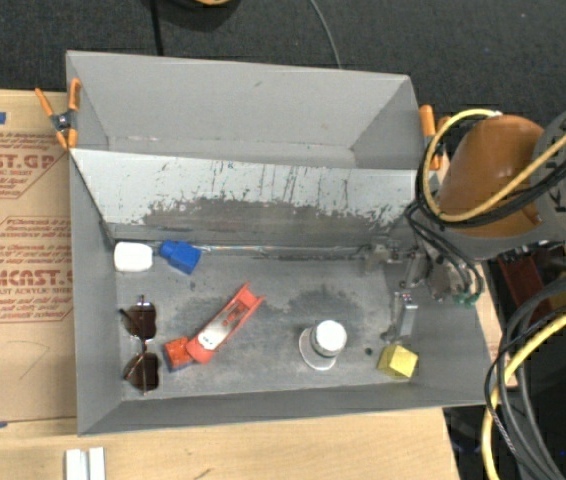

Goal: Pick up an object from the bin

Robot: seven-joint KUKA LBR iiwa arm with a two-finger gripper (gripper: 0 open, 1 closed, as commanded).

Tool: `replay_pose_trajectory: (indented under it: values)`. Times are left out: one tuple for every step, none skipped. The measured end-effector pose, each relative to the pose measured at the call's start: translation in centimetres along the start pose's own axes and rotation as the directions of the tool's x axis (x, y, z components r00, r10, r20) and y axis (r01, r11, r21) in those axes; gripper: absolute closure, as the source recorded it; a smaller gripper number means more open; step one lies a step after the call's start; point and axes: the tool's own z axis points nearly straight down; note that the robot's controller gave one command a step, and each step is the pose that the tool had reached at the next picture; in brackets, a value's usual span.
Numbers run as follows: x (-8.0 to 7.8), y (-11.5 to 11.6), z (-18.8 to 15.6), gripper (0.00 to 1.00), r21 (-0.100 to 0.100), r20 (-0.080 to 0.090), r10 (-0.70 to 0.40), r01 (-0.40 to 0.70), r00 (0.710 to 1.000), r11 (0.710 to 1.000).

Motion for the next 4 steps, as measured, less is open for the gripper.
replay_pose_trajectory:
  values:
    - [2.4,1.8,4.9,0.0,0.001,0.002,-0.057,0.057,0.998,0.998]
    - [3.8,0.8,7.3,0.0,-0.004,-0.008,0.028,-0.028,1.0,1.0]
    - [3.8,0.2,7.2,0.0,0.0,-0.004,0.124,-0.124,0.992,0.992]
    - [1.5,2.2,7.2,0.0,-0.002,-0.004,0.046,-0.046,0.999,0.999]
